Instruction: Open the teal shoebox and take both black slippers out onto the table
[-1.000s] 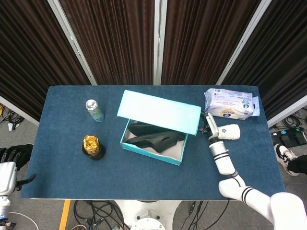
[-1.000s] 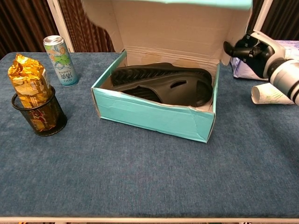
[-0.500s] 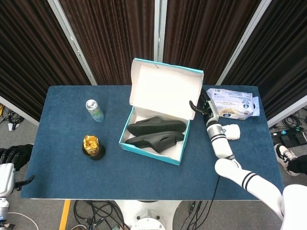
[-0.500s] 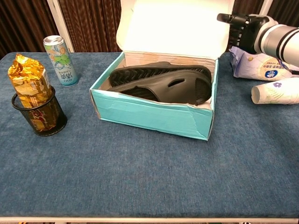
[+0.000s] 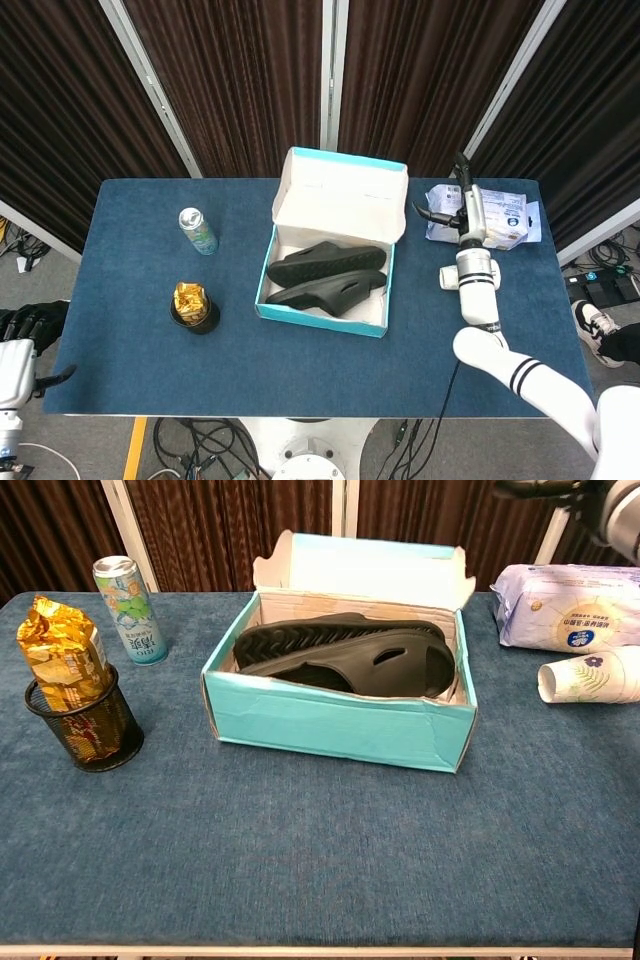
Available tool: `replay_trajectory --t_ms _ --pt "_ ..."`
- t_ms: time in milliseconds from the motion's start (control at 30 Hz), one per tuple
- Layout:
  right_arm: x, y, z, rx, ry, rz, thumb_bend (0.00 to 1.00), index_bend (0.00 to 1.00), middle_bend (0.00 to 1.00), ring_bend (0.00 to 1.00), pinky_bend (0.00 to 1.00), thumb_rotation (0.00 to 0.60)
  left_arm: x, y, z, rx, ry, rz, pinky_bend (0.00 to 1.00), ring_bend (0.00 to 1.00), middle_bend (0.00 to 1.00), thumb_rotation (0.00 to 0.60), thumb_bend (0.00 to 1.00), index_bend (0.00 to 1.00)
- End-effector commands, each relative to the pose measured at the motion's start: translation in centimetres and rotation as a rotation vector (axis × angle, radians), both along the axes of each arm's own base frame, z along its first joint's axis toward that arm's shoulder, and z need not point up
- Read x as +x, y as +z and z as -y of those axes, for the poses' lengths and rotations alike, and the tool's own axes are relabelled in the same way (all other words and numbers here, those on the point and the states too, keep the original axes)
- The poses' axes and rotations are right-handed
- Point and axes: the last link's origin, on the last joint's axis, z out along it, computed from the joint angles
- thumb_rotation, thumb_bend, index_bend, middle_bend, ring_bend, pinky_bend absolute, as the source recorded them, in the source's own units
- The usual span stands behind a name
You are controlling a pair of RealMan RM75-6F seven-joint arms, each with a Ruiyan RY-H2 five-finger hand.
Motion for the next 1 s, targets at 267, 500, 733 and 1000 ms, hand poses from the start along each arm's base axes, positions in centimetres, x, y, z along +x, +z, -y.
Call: replay_trajectory --t_ms 267,500,733,1000 --pt "2.0 1.0 -5.5 0.137 0.383 -0.479 0.03 0.0 0.04 0.0 0.0 0.6 0.0 0.1 0.1 0.008 0.001 0.001 0.08 0.11 0.18 0.6 0.0 0.26" --pt "4.4 -1.7 -8.5 0.24 0.594 -0.773 0.02 0.24 0.25 0.1 0.02 0.6 -0.1 0.1 0.3 0.011 -0.001 0.007 0.08 0.11 0.18 0.6 0.0 0.26" --pt "6.0 -5.2 -9.2 0.312 0.691 -0.986 0.01 0.28 0.25 0.11 0.13 0.6 -0.7 0.0 0.8 0.015 0.019 0.015 0.08 0.11 0.18 0.6 0.0 0.26" --pt "7.4 -7.2 -9.4 0.322 0.744 -1.141 0.0 0.27 0.24 0.11 0.15 0.6 -1.4 -0.1 1.1 0.017 0.033 0.019 0.08 0.11 0.18 0.6 0.0 0.26"
